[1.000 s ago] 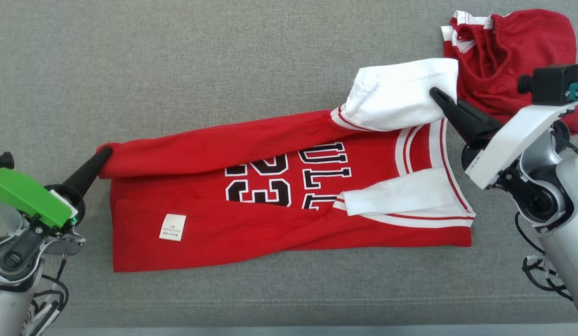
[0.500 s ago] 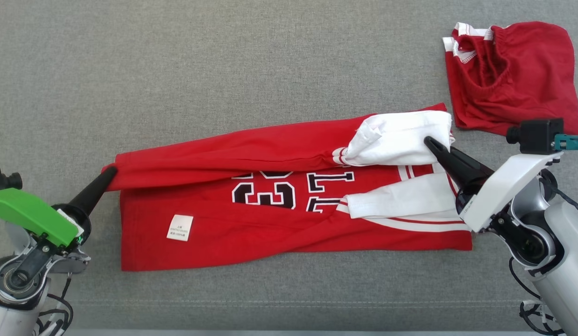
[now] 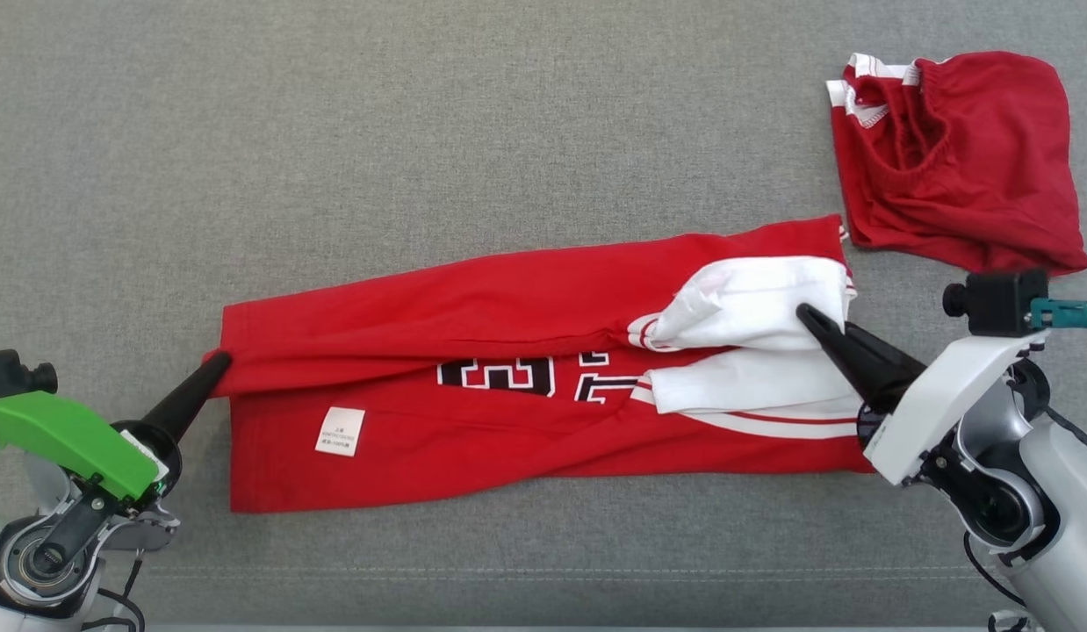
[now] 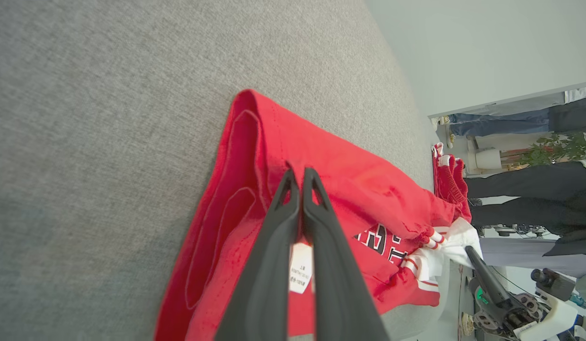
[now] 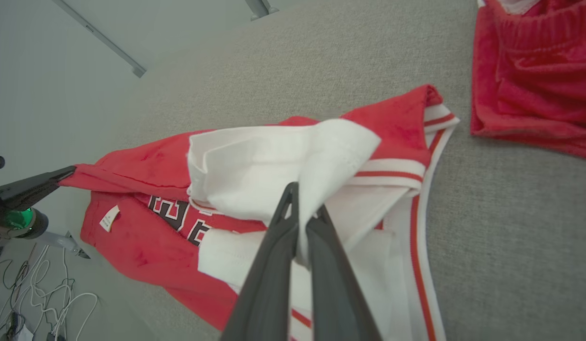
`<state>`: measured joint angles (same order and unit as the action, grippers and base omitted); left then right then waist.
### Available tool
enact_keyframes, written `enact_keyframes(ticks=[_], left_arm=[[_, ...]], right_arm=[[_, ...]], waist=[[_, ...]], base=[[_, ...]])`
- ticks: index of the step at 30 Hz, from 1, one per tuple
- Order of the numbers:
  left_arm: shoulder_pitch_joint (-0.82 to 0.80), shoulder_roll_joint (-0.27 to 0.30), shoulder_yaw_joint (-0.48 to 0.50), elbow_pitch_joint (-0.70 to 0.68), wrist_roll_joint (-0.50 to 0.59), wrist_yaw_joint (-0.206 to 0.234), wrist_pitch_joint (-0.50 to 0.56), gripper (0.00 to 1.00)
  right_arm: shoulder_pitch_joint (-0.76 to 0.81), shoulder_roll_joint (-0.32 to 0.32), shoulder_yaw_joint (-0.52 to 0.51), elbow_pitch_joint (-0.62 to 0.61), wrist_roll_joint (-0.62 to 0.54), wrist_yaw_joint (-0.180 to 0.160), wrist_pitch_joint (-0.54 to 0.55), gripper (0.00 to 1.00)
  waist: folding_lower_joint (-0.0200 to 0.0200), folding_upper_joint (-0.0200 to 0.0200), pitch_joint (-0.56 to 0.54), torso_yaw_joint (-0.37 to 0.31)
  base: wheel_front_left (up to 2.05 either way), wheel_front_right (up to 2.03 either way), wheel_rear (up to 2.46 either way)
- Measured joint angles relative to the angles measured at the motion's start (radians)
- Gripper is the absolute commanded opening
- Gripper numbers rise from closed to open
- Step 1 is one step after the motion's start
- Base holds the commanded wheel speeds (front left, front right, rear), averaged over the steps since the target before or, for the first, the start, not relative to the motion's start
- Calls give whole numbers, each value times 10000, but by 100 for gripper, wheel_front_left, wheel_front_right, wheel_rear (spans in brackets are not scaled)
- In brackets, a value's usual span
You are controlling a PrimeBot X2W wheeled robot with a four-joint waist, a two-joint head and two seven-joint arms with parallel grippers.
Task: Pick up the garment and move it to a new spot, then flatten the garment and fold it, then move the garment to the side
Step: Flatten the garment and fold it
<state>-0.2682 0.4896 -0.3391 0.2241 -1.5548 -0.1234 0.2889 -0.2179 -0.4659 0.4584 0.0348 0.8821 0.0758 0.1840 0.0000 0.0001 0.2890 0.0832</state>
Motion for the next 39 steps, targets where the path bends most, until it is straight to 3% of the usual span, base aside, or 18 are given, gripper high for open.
enact_keyframes(ticks=[7,9,11,13,14,20,25,26,27,29,30,39], left_arm=[[125,15,8,-15,0,0,-82,0],[193,19,10,-21,0,0,-82,0],[270,33,8,-15,2,0,-82,0],[277,61,8,-17,2,0,-102,1],[286,67,6,-17,4,0,-161,7],[469,98,2,6,8,0,-186,24],[507,119,-15,67,69,0,-274,46],[534,123,-23,71,111,0,-278,52],[570,123,-31,104,111,0,-351,76],[686,125,-33,196,111,0,-391,95],[760,130,-38,211,113,0,-393,99],[1194,268,-194,257,311,0,-570,100]], right_arm=[[482,36,171,-100,-44,-90,-98,0],[539,42,199,-142,-56,-121,-134,33],[604,42,224,-176,-119,-148,-150,42],[649,40,244,-192,-123,-148,-165,79],[654,40,267,-194,-140,-148,-167,100],[838,10,261,-293,-207,-167,-255,100],[954,2,217,-326,-207,-249,-353,100],[991,2,205,-330,-207,-251,-357,100],[1034,6,199,-328,-207,-253,-405,100],[1068,13,169,-324,-209,-343,-500,100],[1080,13,113,-328,-209,-351,-558,100],[1406,15,-35,-460,-297,-602,-788,100]], waist=[[0,0,-31,-53],[0,0,-38,-73],[0,0,-44,-95],[0,0,-50,-116],[0,0,-62,-128],[0,0,-92,-190],[0,0,-139,-240],[0,0,-151,-247],[0,0,-169,-255],[0,0,-232,-270],[0,0,-269,-278],[0,0,-526,-295]], base=[[0,0,0],[0,0,0],[0,0,0],[0,0,0],[0,0,0],[0,0,0],[0,0,0],[0,0,0],[0,0,0],[0,0,0],[0,0,0],[0,0,0]])
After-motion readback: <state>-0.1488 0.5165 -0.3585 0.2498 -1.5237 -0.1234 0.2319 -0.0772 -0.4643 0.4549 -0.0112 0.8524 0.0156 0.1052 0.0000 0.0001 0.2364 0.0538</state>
